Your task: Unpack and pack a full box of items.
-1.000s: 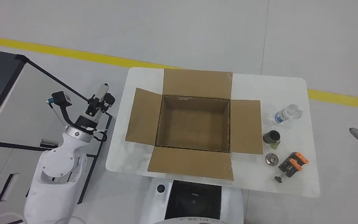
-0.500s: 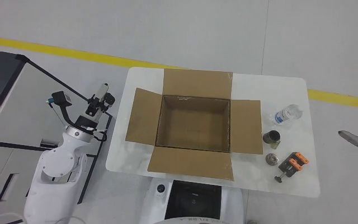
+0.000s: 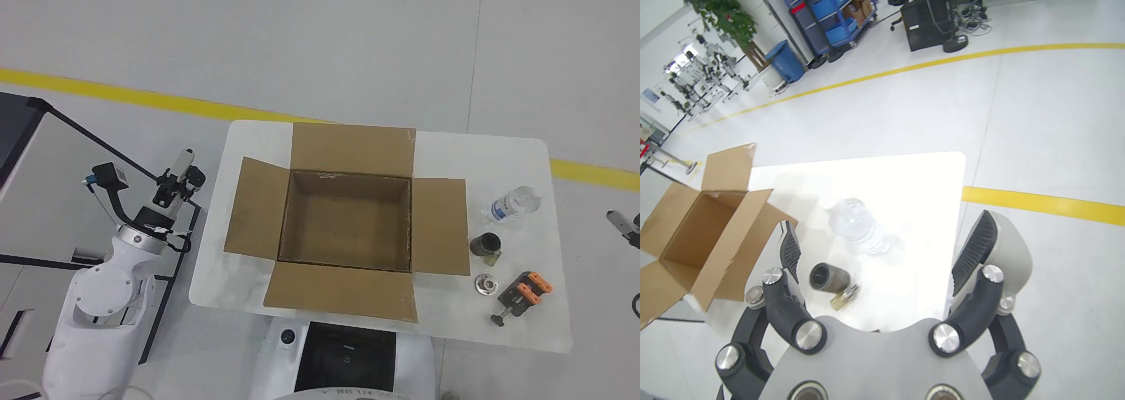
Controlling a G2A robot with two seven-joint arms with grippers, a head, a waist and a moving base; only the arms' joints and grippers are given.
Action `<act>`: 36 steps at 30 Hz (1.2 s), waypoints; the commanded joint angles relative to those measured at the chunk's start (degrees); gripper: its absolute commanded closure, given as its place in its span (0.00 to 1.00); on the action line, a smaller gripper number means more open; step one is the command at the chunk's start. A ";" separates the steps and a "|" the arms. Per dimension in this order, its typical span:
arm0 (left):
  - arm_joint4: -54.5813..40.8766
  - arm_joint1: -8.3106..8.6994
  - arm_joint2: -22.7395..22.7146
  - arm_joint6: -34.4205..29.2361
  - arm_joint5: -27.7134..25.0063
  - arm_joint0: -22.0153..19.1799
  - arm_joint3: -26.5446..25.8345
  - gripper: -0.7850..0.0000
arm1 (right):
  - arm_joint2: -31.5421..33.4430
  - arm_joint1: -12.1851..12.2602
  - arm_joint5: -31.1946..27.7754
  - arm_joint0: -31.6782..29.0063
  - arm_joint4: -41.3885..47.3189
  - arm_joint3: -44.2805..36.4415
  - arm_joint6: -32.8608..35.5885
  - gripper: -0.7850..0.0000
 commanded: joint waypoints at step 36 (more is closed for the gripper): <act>0.00 0.00 0.00 0.00 0.00 0.00 0.00 0.00 | -7.99 -0.74 -3.67 10.74 -3.52 7.58 1.69 0.00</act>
